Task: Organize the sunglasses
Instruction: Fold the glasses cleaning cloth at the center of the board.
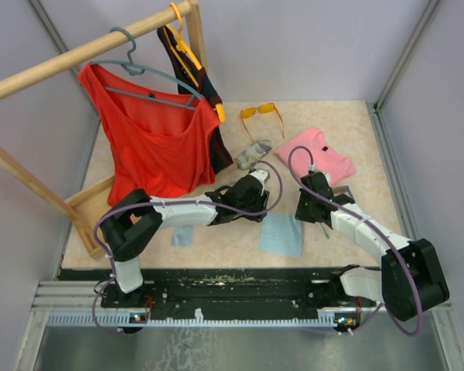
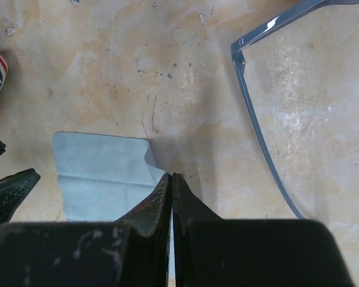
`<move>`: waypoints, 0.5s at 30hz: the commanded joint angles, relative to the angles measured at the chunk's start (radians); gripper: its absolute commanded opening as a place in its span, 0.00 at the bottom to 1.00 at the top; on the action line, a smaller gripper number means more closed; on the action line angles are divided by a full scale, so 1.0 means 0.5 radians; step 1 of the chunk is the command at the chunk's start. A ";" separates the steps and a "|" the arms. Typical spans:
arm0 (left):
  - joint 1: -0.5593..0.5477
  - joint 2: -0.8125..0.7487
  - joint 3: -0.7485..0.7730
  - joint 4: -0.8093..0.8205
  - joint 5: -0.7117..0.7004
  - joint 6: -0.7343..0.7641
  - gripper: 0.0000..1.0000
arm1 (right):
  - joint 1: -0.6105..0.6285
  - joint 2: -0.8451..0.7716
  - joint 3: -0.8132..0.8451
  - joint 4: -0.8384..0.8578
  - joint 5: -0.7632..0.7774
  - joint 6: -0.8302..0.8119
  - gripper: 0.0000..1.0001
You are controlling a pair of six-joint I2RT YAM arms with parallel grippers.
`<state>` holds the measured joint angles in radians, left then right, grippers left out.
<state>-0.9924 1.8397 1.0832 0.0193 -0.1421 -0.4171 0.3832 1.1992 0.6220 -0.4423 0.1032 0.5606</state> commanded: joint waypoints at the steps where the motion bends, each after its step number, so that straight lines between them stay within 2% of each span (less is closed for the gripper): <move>1: 0.001 0.057 0.098 0.026 0.071 0.051 0.50 | 0.004 -0.088 0.018 -0.007 0.024 0.008 0.00; 8: -0.002 0.146 0.179 0.009 0.103 0.092 0.49 | 0.004 -0.149 0.000 -0.024 0.008 0.025 0.00; 15: -0.033 0.235 0.278 -0.147 -0.008 0.092 0.44 | 0.004 -0.144 -0.023 -0.019 0.001 0.034 0.00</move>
<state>-0.9951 1.9324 1.1831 -0.0067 -0.1146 -0.3843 0.3832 1.1507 0.6159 -0.4622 0.1028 0.5686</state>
